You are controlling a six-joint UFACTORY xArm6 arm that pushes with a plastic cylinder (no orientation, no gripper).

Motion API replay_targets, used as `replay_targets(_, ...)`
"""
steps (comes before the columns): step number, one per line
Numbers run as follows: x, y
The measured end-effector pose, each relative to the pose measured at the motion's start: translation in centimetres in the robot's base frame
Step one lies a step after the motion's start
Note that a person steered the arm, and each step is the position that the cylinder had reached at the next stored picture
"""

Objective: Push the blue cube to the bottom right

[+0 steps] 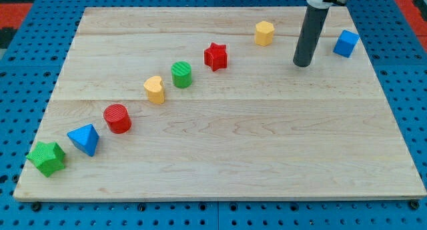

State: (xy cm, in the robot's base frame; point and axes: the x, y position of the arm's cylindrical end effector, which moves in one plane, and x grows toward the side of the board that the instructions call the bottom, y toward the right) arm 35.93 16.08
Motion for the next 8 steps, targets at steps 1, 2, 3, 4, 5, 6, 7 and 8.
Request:
replay_targets(1,0.0,0.1)
replay_targets(2,-0.1,0.1)
replay_targets(3,-3.8,0.8)
replay_targets(4,-8.8,3.7)
replay_targets(5,-10.6,7.3)
replay_targets(6,-6.0,11.1)
replay_targets(7,0.8,9.5)
replay_targets(8,7.8,6.5)
